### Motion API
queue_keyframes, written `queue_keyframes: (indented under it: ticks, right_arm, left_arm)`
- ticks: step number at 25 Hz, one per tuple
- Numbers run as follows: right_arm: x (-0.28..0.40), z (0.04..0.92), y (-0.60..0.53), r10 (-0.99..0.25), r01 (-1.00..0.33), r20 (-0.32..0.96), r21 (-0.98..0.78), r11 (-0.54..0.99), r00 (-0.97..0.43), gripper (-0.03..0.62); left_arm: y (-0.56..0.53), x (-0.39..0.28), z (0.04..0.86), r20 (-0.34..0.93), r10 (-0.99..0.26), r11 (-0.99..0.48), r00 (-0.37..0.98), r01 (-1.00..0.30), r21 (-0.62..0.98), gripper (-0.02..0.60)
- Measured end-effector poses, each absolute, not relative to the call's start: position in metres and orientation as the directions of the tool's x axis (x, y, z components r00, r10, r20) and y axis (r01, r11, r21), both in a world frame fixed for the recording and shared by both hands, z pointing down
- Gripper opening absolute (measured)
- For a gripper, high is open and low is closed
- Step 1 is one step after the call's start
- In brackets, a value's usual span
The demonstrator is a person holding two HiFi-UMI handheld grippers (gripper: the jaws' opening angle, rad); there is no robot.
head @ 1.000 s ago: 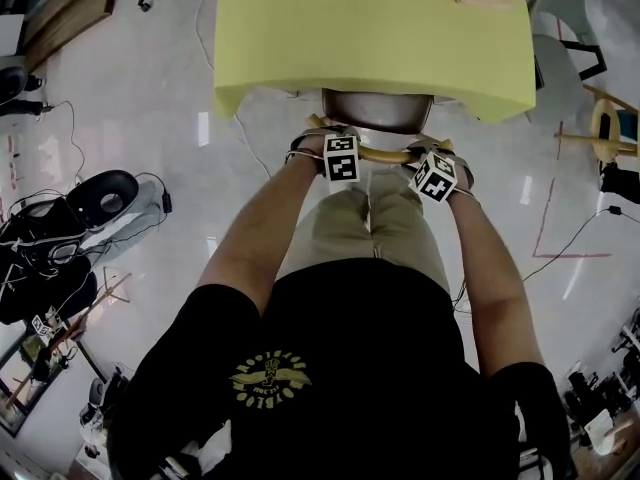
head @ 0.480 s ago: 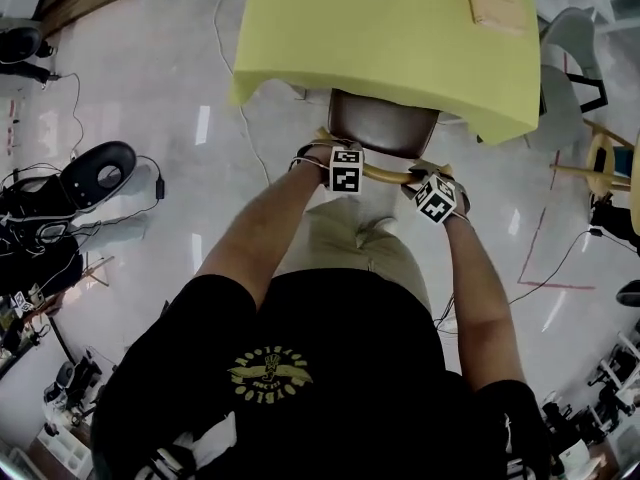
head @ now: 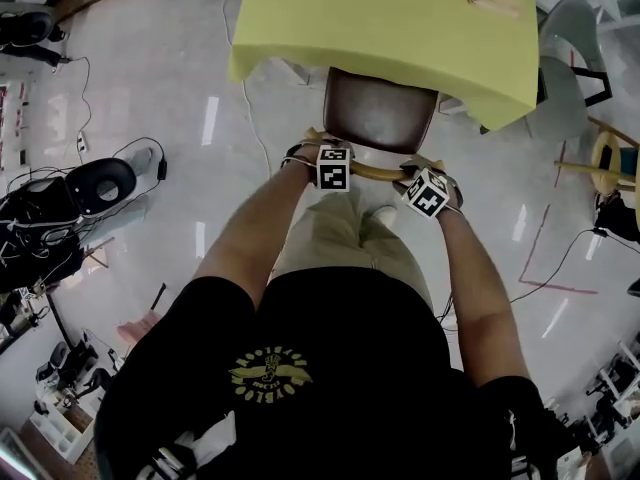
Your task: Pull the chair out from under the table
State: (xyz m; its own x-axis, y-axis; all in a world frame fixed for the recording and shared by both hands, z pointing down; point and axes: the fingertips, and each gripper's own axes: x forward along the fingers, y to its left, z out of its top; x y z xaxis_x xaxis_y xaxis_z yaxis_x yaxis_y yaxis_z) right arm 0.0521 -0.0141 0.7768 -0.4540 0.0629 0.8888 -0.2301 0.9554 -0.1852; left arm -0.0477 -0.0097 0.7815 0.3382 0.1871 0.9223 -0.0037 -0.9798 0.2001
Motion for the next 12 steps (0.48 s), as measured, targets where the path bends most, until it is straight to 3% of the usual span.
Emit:
queue_keyframes:
  ticks: [12]
  right_arm:
    - [0.072, 0.776, 0.034, 0.098, -0.152, 0.871, -0.194, 0.969, -0.482, 0.167]
  left_arm:
    - [0.050, -0.028, 0.783, 0.941, 0.135, -0.980, 0.309, -0.097, 0.173, 0.160]
